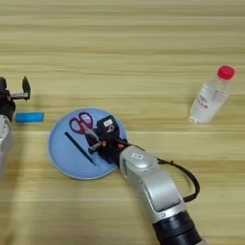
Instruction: Move the objects on the table
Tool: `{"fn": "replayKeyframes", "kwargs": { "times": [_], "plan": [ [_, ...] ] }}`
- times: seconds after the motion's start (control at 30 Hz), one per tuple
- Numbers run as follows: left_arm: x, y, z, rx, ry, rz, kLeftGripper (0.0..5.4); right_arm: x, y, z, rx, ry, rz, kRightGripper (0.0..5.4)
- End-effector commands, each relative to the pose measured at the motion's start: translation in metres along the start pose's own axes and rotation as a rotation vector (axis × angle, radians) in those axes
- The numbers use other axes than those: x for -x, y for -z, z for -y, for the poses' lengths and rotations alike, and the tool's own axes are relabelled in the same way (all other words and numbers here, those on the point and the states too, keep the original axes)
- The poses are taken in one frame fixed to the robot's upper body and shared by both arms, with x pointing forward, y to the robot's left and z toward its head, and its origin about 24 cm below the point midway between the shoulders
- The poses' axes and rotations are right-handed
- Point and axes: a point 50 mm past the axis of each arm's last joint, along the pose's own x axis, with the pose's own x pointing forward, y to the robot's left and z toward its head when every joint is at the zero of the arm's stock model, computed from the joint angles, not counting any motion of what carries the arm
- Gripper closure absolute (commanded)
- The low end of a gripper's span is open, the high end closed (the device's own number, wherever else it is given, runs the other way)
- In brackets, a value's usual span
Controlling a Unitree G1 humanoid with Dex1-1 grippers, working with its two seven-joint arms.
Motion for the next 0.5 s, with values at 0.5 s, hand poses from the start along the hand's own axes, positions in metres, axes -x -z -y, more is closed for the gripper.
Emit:
{"fn": "replayKeyframes", "kwargs": {
  "times": [0.5],
  "plan": [
    [0.001,0.000,0.000,-0.019,-0.001,-0.007,0.00,0.007,-0.035,0.027,0.177,0.130,0.185,1.89]
  ]
}}
